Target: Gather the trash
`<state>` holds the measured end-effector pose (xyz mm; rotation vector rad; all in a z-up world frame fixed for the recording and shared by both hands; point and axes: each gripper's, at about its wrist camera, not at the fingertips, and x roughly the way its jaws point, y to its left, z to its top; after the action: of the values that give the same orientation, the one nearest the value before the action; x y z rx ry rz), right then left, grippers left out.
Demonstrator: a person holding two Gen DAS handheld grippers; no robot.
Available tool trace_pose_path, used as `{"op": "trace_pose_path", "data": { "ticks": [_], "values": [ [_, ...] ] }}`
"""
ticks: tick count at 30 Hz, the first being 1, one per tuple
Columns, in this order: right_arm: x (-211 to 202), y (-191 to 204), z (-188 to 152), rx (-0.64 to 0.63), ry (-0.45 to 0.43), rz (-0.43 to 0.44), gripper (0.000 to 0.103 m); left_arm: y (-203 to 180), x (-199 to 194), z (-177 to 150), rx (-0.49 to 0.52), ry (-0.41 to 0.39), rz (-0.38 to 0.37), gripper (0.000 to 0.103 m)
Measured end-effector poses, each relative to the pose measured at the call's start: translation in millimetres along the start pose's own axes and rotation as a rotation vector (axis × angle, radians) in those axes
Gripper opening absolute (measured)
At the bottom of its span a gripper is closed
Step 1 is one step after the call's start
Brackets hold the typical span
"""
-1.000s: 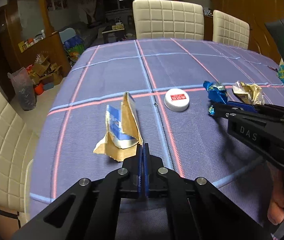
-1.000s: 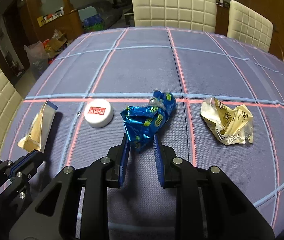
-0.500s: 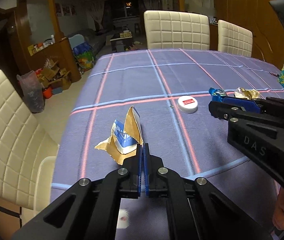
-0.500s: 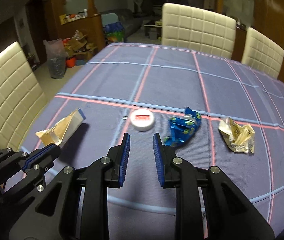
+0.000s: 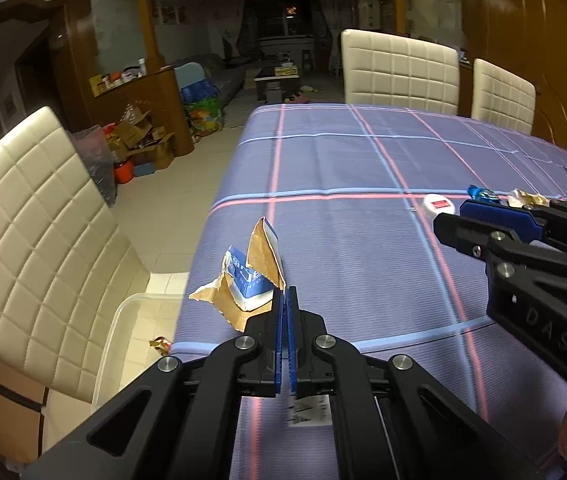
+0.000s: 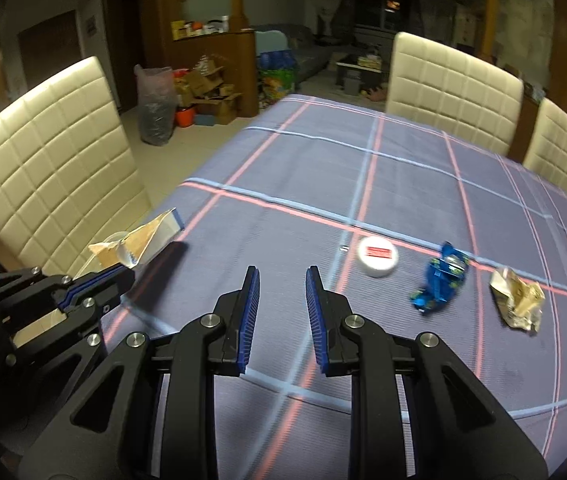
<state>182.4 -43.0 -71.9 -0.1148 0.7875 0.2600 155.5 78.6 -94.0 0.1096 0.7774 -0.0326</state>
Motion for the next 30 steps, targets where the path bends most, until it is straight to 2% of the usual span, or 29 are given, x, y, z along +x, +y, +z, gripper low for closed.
{"op": "trace_pose_path", "data": {
  "ticks": [12,20,24,30],
  "values": [
    [-3.5,64.4,6.8,-0.124,-0.029,0.046,0.025,47.7,-10.1,-10.5,-0.066,-0.018,0.058,0.002],
    [-1.0,90.9,6.0,-0.171,-0.037,0.064,0.025,72.1,-11.1,-20.8,-0.105,-0.01,0.082,0.002],
    [6.4,88.5,2.5,-0.165,-0.027,0.041,0.025,73.3,-10.9,-20.7,-0.113,-0.011,0.083,0.002],
    [9.8,49.4,4.2,-0.087,-0.023,-0.02,0.026,55.3,-9.5,-14.0,-0.086,-0.015,0.06,0.002]
  ]
}}
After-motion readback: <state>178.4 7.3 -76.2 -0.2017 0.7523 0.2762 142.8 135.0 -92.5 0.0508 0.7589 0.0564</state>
